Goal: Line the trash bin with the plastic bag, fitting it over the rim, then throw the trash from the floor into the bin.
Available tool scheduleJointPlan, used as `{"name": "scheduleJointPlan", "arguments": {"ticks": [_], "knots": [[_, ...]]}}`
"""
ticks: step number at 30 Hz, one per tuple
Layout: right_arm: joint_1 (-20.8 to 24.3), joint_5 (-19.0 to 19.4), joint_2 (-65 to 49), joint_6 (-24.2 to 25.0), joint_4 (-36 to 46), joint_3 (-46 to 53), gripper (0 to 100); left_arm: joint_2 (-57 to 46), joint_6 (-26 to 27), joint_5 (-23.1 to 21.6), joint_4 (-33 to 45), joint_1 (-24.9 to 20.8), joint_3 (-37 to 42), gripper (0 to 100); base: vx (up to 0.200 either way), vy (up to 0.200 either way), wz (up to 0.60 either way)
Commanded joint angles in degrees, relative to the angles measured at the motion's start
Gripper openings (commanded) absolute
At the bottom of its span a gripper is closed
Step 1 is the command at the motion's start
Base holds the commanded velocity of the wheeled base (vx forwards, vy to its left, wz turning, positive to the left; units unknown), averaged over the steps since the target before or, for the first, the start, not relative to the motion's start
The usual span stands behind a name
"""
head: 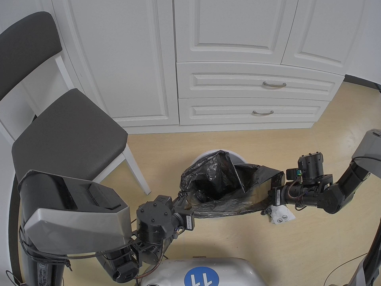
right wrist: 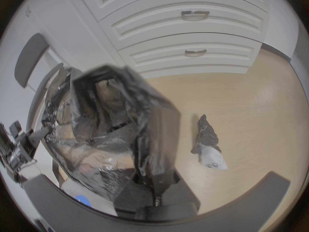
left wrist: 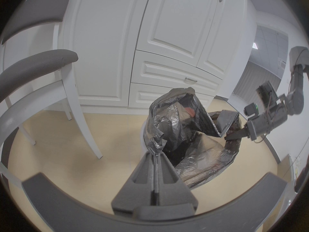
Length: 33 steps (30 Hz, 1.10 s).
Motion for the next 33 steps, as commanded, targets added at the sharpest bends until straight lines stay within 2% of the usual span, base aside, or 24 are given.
{"name": "scheduleJointPlan", "arguments": {"ticks": [1, 6, 13, 17, 18, 20, 21, 25, 33], "knots": [[0.16, 0.01, -5.4, -3.41, 3.31, 1.23, 0, -0.24, 0.83, -0.78, 0.07, 0.1, 2.15, 0, 0.0, 0.0, 0.0], [1.74, -0.07, -4.96, -7.89, 4.36, 3.95, 0, 1.87, 1.09, -2.98, -0.02, -0.43, 3.38, 0, 0.0, 0.0, 0.0], [4.29, -0.25, 0.32, -7.71, 3.57, 3.86, 0, 6.44, 0.74, -3.07, -0.02, -0.43, 1.44, 0, 0.0, 0.0, 0.0], [4.29, -3.41, 4.71, -7.45, 2.87, 1.75, 0, 7.75, 0.21, -3.07, -0.02, 0.1, -0.31, 0, 0.0, 0.0, 0.0], [4.2, -5.08, 7.17, -7.01, 1.2, 0.61, 0, 8.55, -0.14, -2.98, 0.07, 0.19, -1.37, 0, 0.0, 0.0, 0.0], [4.2, -5.96, 8.58, -6.4, -0.56, 0.08, 0, 8.99, -0.32, -2.89, -0.02, 0.36, -2.07, 0, 0.0, 0.0, 0.0], [4.2, -6.93, 11.04, -4.11, -4.87, -0.88, 0, 9.6, -0.58, -2.63, -0.02, 0.36, -3.13, 0, 0.0, 0.0, 0.0], [4.11, -7.37, 15.26, 0.72, -12.69, -3.17, 0, 10.92, -0.58, -2.28, 0.07, 0.98, -5.41, 0, 0.0, 0.0, 0.0], [3.85, -7.98, 16.93, 2.13, -14.01, -4.66, 0, 12.68, -0.49, -1.31, 0.07, 1.42, -7.34, 0, 0.0, 0.0, 0.0]]}}
